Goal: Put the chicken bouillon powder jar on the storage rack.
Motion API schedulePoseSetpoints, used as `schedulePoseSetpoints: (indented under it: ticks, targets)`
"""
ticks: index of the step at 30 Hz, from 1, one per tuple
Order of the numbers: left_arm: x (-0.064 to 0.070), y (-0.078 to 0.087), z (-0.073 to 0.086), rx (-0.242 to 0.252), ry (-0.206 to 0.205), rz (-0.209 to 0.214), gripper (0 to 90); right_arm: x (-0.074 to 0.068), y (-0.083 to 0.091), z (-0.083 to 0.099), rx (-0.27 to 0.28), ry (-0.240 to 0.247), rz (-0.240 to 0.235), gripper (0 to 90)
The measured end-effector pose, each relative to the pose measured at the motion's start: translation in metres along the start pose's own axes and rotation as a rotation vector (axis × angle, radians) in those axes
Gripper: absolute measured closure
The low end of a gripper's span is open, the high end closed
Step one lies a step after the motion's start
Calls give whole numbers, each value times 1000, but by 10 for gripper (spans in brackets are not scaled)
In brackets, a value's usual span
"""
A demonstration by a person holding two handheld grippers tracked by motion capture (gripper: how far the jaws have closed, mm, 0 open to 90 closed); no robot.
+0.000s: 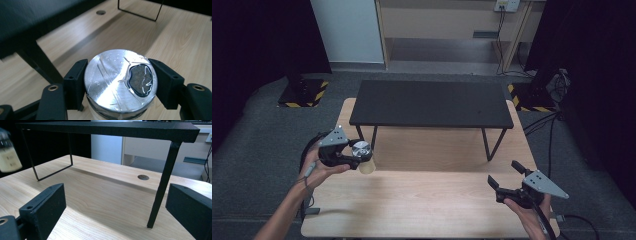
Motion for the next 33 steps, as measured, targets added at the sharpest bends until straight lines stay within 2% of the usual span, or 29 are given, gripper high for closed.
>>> schedulePoseSetpoints:
  ticks: [1,6,7,8,9,10,11,14,18,19,20,23,24,25,26,27,28,29,33]
  targets:
    - [0,0,0,0,0,0,345,0,0,0,0,0,0,30]
    - [10,19,-32,30,-11,-1,344,0,1,0,3,-3,0,30]
    - [14,26,-47,29,-28,-1,344,0,1,0,4,-1,0,31]
    - [14,26,-47,29,-28,-1,344,0,1,0,4,-1,0,31]
    - [16,29,-54,32,-35,0,344,0,1,-1,4,-1,-3,31]
    - [19,36,-68,42,-47,10,344,-1,1,-1,4,-1,-4,32]
    - [19,36,-68,42,-47,10,344,-1,1,-1,4,-1,-4,32]
    - [23,45,-88,64,-64,20,344,-1,1,-1,5,-3,-6,31]
    - [23,51,-116,78,-82,9,344,-1,0,-1,6,-1,-9,32]
    - [20,48,-130,76,-83,-4,344,-1,0,-1,6,0,-9,31]
    - [20,48,-130,76,-83,-4,344,-1,0,-1,6,0,-9,31]
    - [13,40,-148,77,-77,-38,344,-1,0,-1,6,2,-10,32]
    - [9,37,-153,84,-68,-55,344,-1,0,-1,3,0,-10,32]
    - [0,28,-161,90,-31,-83,344,-1,0,0,1,-1,-11,31]
    - [0,28,-161,90,-31,-83,344,-1,0,0,1,-1,-11,31]
    - [-5,23,-164,95,-14,-106,344,-1,0,0,0,-1,-11,32]
    - [-14,13,-168,100,8,-147,344,-1,0,0,0,-1,-11,32]
    - [-14,13,-168,100,8,-147,344,-1,0,0,0,-1,-11,32]
    - [-29,-13,-170,90,39,-232,344,0,1,1,1,-3,-12,33]
Point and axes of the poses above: each handheld gripper's, and its own axes: y roughly backward along the jaws, z roughly out of its underside, x roughly to its right, the point moved 8 cm from there along -y, roughly forward along the jaws
